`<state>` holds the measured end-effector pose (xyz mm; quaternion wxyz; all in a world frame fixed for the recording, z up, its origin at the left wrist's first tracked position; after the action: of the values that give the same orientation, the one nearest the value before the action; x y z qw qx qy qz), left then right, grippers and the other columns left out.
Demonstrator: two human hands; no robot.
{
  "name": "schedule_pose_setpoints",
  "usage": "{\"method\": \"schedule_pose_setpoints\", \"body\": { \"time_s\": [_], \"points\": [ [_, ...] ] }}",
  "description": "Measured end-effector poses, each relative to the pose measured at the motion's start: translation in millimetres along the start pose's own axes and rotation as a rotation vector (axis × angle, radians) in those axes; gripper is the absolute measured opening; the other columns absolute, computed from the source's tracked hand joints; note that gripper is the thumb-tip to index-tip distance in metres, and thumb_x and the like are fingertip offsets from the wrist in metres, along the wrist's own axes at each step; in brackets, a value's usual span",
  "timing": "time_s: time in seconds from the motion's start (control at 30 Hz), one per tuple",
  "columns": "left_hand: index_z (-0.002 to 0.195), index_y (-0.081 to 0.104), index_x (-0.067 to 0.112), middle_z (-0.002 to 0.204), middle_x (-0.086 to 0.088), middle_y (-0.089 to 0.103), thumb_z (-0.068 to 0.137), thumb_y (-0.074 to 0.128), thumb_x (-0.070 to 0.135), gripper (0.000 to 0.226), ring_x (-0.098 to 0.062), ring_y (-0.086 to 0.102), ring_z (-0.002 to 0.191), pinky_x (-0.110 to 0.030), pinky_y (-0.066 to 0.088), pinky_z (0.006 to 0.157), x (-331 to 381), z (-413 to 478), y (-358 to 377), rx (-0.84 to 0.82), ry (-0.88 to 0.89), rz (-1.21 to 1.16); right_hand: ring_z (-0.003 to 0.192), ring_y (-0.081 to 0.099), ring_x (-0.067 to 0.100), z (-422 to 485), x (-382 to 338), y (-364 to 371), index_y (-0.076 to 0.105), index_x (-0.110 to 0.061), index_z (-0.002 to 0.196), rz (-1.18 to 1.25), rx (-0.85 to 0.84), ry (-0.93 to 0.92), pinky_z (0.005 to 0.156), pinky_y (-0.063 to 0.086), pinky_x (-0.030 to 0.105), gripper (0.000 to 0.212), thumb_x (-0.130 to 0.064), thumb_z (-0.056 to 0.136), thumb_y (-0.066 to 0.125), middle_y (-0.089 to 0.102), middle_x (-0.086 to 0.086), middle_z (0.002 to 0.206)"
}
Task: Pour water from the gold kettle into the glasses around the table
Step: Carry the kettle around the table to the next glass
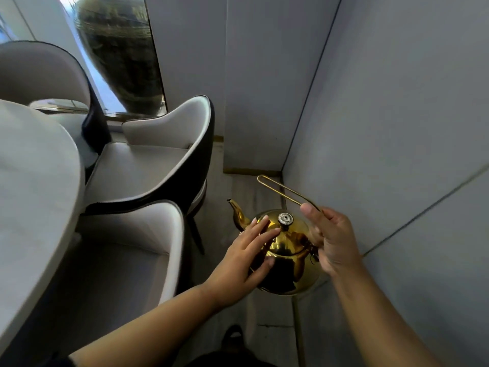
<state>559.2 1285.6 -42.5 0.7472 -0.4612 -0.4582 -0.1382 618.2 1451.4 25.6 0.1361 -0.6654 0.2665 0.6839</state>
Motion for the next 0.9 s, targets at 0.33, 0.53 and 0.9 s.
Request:
{"method": "schedule_pose_setpoints", "body": {
  "time_s": [0.33,0.53,0.9],
  "points": [
    [0.143,0.025,0.043,0.155,0.022,0.003,0.090,0.042,0.049,0.056,0.000,-0.007,0.143,-0.047,0.018,0.117,-43,167,-39,0.006,-0.053,0.029,0.032,0.027,0.003,184,-15,-8,0.047,-0.021,0.038,0.034,-0.017,-0.008,0.040,0.031,0.015,0.042,-0.024,0.073,0.070,0.034,-0.012,0.035],
    [0.143,0.022,0.043,0.156,0.022,0.002,0.090,0.041,0.050,0.057,-0.001,-0.007,0.143,-0.049,0.023,0.115,-83,273,-62,0.086,-0.075,0.062,0.033,0.026,0.005,315,-19,-7,0.046,-0.021,0.039,0.007,-0.163,-0.028,0.041,0.030,0.017,0.042,-0.030,0.068,0.074,0.032,-0.011,0.035],
    [0.144,0.022,0.040,0.157,0.017,0.003,0.090,0.043,0.048,0.058,-0.005,-0.005,0.145,-0.049,0.026,0.114,-157,452,-122,0.277,-0.177,0.077,0.033,0.021,0.004,546,-22,33,0.040,-0.022,0.040,0.032,-0.325,0.016,0.038,0.024,0.016,0.044,-0.022,0.072,0.070,0.029,-0.012,0.036]
  ]
}}
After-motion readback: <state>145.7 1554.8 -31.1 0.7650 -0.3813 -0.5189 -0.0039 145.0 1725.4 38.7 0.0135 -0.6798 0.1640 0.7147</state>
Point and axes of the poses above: each hand's wrist, its own z-axis towards the middle knuckle, its own y-axis out of the palm, x = y × z, the point moved 2 cm from there along z, towards the middle knuckle
